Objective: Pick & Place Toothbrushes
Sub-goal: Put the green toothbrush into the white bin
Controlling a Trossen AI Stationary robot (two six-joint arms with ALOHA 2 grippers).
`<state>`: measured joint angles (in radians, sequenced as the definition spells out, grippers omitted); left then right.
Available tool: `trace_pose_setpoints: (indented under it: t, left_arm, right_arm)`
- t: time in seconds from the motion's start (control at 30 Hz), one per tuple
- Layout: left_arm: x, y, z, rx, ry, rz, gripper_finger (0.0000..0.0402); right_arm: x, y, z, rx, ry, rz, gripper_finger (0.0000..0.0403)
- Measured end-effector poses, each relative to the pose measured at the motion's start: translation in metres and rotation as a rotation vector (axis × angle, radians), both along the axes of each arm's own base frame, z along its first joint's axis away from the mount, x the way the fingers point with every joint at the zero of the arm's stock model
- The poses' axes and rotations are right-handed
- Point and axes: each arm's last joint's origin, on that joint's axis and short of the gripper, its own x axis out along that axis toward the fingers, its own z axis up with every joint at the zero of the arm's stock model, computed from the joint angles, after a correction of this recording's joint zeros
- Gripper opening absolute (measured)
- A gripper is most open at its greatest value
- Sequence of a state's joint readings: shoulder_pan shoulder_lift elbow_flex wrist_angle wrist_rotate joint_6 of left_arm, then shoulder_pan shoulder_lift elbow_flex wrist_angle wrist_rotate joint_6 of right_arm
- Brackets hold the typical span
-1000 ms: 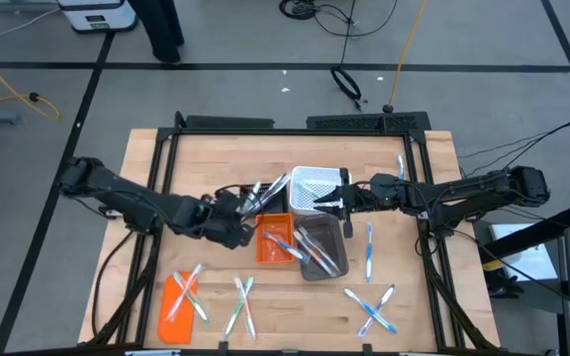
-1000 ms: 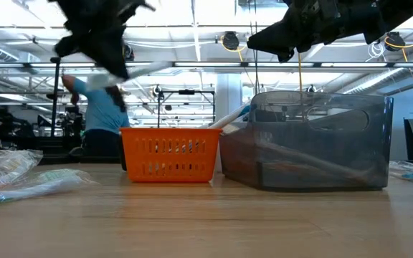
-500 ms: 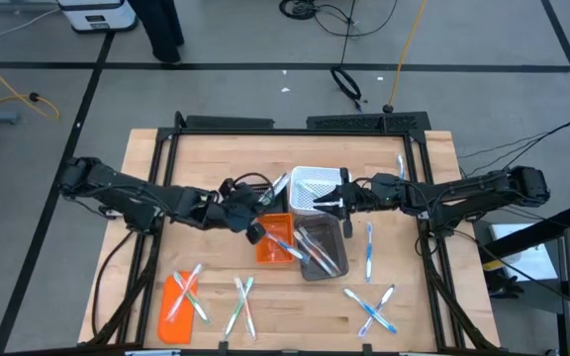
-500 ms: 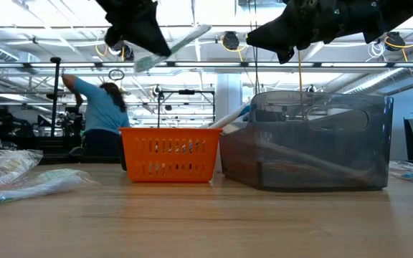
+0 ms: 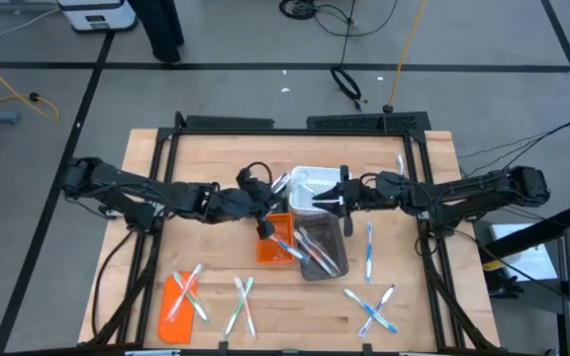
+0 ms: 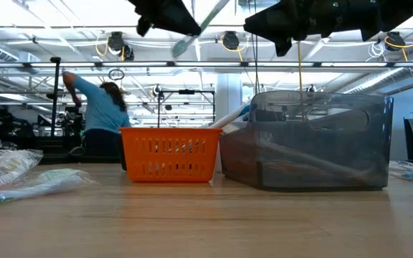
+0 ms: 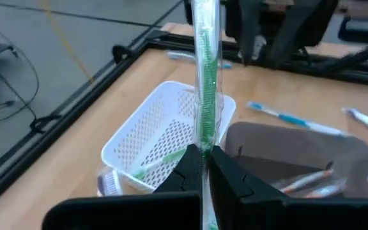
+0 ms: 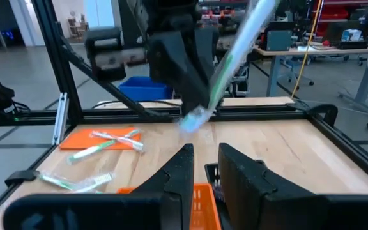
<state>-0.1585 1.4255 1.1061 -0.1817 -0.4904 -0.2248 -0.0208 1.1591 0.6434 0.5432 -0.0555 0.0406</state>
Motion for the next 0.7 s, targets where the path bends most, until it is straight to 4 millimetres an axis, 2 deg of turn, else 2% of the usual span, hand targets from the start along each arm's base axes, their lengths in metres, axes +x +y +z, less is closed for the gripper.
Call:
trace_pose_setpoints:
  t: [0.1,0.33,0.7]
  left_arm:
    - [0.012,0.002,-0.005,0.026,-0.024,-0.028,0.0000]
    - [0.027,0.004,-0.018,0.058,-0.025,-0.044,0.0000]
    - [0.043,0.009,-0.025,0.108,-0.083,-0.087,0.0000]
  right_arm:
    - [0.000,0.000,0.002,-0.002,-0.019,-0.001,0.0064]
    - [0.001,-0.001,0.001,-0.004,-0.011,-0.007,0.0070]
    - [0.007,-0.010,-0.004,0.000,-0.030,-0.039,0.0169]
